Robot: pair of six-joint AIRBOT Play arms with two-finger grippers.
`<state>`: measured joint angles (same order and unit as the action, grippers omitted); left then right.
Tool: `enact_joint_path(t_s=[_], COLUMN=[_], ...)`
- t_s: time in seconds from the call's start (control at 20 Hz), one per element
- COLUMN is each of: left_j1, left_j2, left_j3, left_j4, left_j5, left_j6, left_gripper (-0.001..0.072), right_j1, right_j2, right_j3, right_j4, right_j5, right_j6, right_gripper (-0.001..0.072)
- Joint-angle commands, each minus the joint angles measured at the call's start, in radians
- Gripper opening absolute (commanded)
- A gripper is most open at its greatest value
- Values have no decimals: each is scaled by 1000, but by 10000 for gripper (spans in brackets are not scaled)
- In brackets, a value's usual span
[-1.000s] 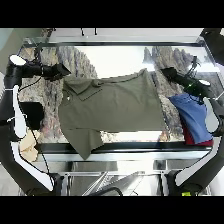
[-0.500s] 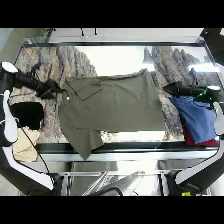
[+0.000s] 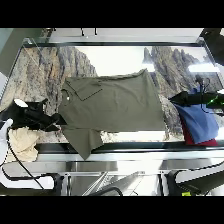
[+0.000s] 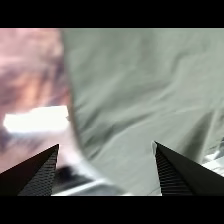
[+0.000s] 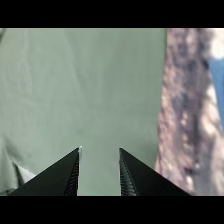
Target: Fold the shirts.
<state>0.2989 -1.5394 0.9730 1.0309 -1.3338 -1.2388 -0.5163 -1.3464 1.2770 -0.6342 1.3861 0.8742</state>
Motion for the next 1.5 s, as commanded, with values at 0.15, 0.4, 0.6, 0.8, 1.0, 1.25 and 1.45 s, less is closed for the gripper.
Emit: enact_joint_path(t_s=[0.15, 0.4, 0.6, 0.8, 1.0, 1.25, 1.45], left_j1=[-33, -32, -32, -32, -32, -25, 19], left_j2=[-68, -81, -81, -81, -81, -26, 157], left_j3=[-57, 1, 21, 21, 21, 21, 76], left_j4=[-185, -176, -132, -134, -137, -150, -323], left_j5=[102, 61, 37, 35, 24, -28, -121], left_j6=[138, 142, 129, 130, 130, 131, 147], left_gripper=[603, 15, 15, 14, 15, 14, 14], right_j1=[-6, -5, -4, 11, 104, 128, 109], right_j2=[13, 13, 10, 6, 6, 62, 256], right_j3=[-30, -166, -290, -328, -327, -315, -179], right_j4=[-159, -161, -208, -208, -206, -70, 171], right_j5=[17, -6, -67, -64, -53, -31, -2], right_j6=[58, 38, 30, 26, 26, -10, -42], right_gripper=[332, 402, 402, 401, 352, 16, 16])
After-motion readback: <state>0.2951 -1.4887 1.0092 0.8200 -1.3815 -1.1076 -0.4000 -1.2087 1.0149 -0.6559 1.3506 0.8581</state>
